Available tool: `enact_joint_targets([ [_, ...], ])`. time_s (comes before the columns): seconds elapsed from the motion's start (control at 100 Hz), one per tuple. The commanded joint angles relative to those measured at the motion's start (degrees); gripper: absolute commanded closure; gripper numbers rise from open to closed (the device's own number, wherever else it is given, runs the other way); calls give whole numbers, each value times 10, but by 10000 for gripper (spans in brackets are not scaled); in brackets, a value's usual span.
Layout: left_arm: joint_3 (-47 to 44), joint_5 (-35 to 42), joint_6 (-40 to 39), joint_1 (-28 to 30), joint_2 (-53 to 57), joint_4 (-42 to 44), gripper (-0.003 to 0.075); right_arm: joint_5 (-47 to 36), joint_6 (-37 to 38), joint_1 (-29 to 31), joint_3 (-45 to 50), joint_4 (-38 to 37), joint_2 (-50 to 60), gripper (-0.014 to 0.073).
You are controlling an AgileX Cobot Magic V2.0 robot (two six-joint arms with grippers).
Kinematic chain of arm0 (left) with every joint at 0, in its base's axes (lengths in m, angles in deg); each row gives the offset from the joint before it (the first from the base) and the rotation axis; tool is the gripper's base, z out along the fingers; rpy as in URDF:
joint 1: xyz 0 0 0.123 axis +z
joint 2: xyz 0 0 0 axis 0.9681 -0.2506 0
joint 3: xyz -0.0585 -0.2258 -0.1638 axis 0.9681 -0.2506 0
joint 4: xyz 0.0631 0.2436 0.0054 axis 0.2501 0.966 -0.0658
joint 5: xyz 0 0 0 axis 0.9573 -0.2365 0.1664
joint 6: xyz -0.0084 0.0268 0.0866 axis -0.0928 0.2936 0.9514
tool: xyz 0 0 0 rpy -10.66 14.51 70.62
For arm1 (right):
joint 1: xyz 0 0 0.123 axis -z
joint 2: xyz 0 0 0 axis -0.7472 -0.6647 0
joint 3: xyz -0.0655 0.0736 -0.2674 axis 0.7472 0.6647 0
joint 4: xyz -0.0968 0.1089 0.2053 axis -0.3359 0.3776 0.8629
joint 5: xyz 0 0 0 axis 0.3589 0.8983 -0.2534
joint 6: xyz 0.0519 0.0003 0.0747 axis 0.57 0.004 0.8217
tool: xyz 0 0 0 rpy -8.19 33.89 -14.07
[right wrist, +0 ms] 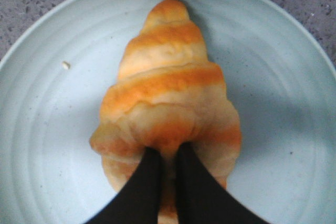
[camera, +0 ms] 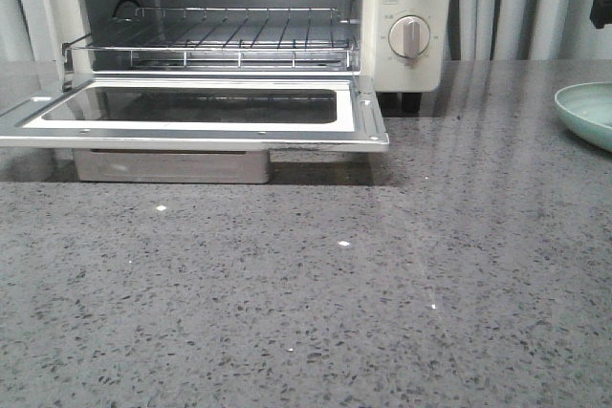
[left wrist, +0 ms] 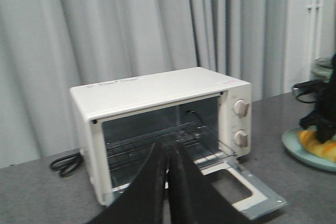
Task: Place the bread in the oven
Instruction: 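Lower the right gripper over the bread roll and grasp it, then lift the bread roll and carry it into the open oven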
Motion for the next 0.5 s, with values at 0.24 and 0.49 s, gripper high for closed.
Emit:
enact_joint_targets([
  [0.24, 62, -17, -2, 139, -9, 44, 742, 37, -44, -58, -13, -3, 120, 667],
  [0.49, 62, -12, 26, 277, 9, -9, 741, 76, -47, -160, -13, -3, 206, 667],
])
